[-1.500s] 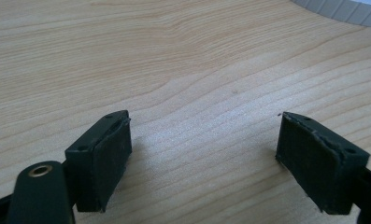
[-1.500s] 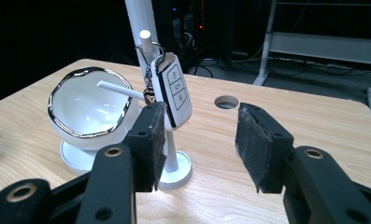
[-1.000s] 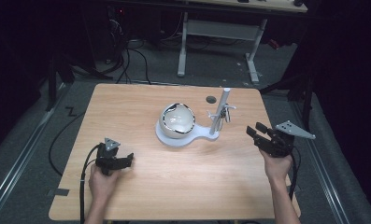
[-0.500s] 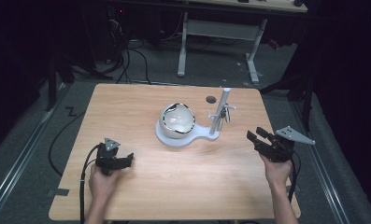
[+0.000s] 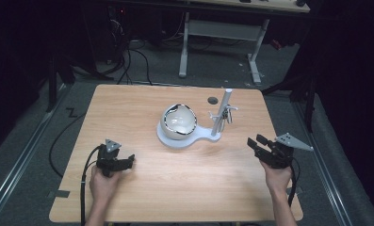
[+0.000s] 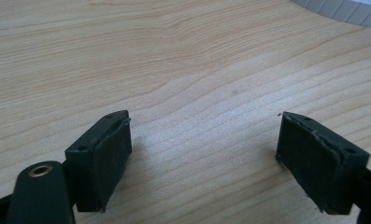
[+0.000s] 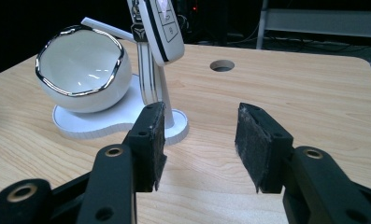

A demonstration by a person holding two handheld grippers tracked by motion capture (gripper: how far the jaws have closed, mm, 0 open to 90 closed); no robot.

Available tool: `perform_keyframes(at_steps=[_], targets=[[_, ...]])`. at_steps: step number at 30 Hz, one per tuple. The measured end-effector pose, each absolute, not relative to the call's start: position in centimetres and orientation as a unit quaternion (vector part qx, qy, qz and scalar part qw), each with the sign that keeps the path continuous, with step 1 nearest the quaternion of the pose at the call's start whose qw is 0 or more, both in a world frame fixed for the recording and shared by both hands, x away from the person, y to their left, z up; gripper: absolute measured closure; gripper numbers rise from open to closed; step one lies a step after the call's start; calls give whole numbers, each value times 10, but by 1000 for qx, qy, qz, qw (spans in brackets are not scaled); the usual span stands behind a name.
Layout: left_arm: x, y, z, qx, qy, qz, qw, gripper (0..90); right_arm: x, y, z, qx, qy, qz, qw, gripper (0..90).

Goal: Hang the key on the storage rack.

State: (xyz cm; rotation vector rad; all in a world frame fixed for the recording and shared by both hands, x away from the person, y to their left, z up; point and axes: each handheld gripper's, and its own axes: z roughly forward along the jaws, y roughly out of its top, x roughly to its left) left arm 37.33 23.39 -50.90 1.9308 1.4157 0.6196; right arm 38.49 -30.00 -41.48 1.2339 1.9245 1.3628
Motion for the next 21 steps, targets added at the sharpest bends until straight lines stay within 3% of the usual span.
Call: perform_keyframes(at_steps=[21], targets=[[373,234,-509,738,541,237,328,185,384,-300,-436,466,704,483,232,529]])
